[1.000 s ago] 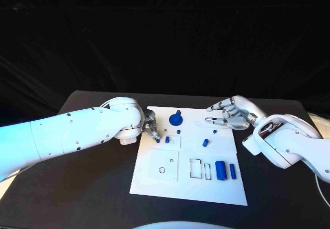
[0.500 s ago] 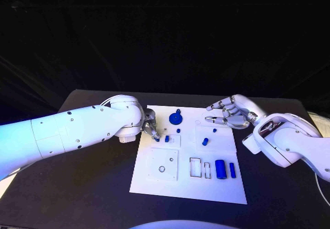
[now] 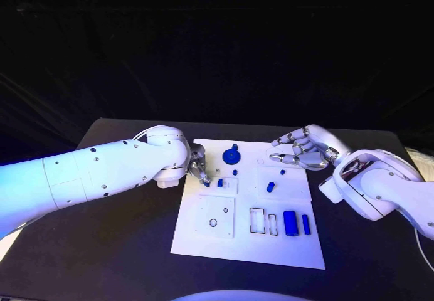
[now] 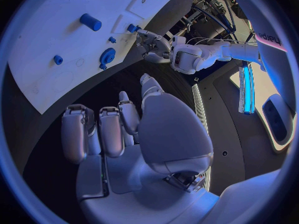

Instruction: Assemble the parts on the task board

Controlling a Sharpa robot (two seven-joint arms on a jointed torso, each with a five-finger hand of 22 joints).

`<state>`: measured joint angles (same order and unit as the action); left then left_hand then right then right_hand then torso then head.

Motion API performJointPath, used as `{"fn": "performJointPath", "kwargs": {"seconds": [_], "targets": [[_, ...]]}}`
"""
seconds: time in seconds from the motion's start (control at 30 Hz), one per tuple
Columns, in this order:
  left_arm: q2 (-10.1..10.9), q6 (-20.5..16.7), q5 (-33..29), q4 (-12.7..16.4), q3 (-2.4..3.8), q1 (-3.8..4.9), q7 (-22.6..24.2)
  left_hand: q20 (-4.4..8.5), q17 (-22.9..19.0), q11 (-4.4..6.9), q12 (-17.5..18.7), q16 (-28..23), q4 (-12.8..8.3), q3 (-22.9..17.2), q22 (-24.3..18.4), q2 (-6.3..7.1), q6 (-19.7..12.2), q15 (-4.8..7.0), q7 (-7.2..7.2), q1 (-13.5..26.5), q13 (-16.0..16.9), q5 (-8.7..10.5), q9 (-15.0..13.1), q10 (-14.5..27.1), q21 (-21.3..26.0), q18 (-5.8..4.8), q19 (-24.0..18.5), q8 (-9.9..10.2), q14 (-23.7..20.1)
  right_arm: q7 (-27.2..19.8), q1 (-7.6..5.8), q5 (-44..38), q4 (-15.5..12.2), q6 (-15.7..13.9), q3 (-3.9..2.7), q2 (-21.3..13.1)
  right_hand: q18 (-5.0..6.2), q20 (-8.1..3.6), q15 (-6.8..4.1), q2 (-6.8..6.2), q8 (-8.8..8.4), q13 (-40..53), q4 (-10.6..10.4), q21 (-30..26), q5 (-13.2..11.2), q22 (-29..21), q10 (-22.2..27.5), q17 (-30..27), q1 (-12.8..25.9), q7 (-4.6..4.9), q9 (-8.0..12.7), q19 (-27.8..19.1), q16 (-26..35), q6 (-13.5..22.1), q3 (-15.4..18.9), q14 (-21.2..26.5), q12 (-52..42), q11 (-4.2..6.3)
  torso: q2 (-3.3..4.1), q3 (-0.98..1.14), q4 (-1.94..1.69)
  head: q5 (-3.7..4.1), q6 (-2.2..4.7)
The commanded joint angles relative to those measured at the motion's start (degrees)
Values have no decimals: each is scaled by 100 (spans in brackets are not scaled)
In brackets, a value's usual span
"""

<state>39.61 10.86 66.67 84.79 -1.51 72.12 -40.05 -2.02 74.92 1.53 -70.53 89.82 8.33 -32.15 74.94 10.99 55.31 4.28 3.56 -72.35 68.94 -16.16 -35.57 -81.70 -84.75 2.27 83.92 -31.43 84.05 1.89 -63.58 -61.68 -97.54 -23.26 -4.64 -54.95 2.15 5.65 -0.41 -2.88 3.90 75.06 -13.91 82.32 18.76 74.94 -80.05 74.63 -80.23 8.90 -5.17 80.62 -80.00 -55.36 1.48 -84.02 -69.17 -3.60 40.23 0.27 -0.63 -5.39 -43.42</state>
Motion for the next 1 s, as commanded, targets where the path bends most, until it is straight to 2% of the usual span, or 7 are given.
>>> {"fn": "performJointPath", "kwargs": {"seconds": [0.03,0.33,0.53,1.0], "targets": [[-40,22,43,26,-18,-32,-345,12,1508,9,-20,18,-734,-751,1045,42,110,22,-80,-14,9,-9,2,-50,-36,-68,265,-29,595,-11,4,-28,-7,28,0,6,104,-7,-36,49,3,38,4,-31,21,238,-7,9,-26,-34,-8,-4,23,-20,24,-280,-2,15,3,1,3,1,-2],[-121,67,3,6,-18,-60,-345,14,1508,11,-36,18,-735,-754,1052,45,117,24,-83,0,26,-32,-2,-61,-43,-70,270,-34,595,-9,4,-28,-12,32,0,4,105,-8,-38,60,7,32,-1,-34,41,236,-7,3,-37,-36,-11,-4,30,-31,38,-279,1,16,2,6,10,7,-22],[-154,135,-43,-55,-19,-68,-348,15,1508,14,-42,18,-713,-745,1042,43,122,26,-93,56,34,-47,-6,-73,-31,-67,263,-38,595,-16,4,-28,-18,20,0,-4,105,-8,-38,60,7,30,-1,-35,43,234,-5,3,-38,-36,-12,-5,31,-32,38,-279,3,17,4,7,2,24,-31],[-238,107,-34,-263,-30,-92,-350,19,1508,32,-22,18,-656,-718,1032,0,125,37,-123,182,17,-50,-11,-78,-15,-63,254,-36,595,-23,4,-23,-19,14,0,-1,106,-8,-38,63,7,26,0,-37,55,232,-3,-2,-44,-36,-12,-7,35,-33,38,-278,8,17,2,-1,4,33,-40]]}}
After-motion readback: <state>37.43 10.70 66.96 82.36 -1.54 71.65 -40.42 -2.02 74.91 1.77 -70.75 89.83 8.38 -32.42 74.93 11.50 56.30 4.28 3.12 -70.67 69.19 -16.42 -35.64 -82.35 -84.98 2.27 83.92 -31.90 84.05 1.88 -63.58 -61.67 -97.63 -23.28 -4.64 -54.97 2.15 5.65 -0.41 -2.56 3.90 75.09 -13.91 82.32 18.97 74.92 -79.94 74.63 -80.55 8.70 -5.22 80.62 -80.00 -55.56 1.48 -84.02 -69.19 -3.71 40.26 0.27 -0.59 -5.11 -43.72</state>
